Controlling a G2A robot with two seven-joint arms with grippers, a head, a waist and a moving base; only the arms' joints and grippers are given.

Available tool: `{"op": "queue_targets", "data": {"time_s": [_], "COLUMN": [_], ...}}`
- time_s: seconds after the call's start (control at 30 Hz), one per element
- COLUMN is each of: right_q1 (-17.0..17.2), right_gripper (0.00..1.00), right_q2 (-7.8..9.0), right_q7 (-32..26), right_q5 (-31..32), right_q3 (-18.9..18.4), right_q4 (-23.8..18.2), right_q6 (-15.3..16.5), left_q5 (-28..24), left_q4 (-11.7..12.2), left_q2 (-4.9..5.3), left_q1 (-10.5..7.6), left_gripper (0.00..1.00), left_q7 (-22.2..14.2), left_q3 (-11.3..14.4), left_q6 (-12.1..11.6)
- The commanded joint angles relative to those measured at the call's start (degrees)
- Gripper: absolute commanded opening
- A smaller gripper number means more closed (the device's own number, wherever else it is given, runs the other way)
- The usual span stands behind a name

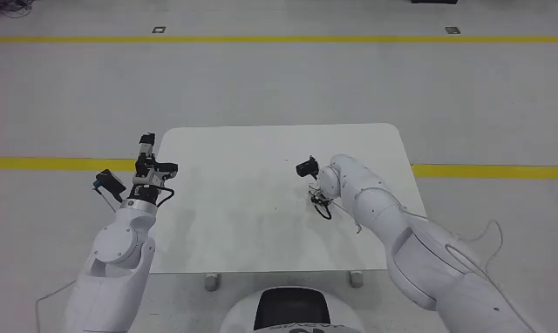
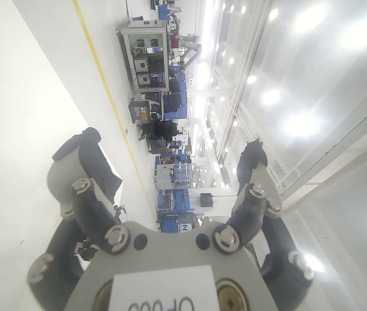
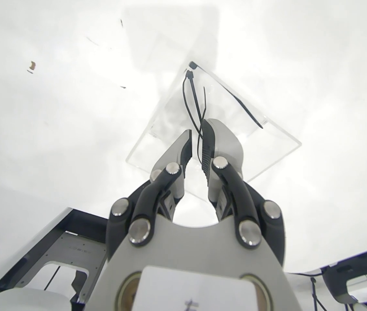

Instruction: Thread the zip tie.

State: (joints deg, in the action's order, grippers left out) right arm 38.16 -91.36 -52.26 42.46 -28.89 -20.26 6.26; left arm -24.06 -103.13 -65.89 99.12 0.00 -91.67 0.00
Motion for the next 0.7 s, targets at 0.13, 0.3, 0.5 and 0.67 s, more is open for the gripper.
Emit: {"op": "queue_targets", "data": {"time_s": [0.13,0.3,0.5,0.67], "right_q1": [-0.1,-0.2,-0.4,-0.5], "right_gripper": [0.10,0.14,0.14,0.05], "right_q2": [-0.82,-1.44,-2.04,-2.48], "right_q7": [0.7,1.3,1.8,2.0], "right_q5": [0.2,0.3,0.5,0.6], "right_q3": [-0.1,-0.2,-0.4,-0.5], "right_q4": [1.7,2.8,4.3,5.2], "right_q6": [-0.3,-0.4,-0.3,-0.3], "left_q5": [0.0,0.0,0.0,0.0], "left_q4": [0.0,0.0,0.0,0.0], "left_q2": [0.00,0.00,0.00,0.00], "left_q1": [0.00,0.00,0.00,0.00], "left_gripper": [1.00,1.00,1.00,1.00], "left_q7": [0.0,0.0,0.0,0.0], "left_q3": [0.0,0.0,0.0,0.0], "left_q6": [0.0,0.0,0.0,0.0]}}
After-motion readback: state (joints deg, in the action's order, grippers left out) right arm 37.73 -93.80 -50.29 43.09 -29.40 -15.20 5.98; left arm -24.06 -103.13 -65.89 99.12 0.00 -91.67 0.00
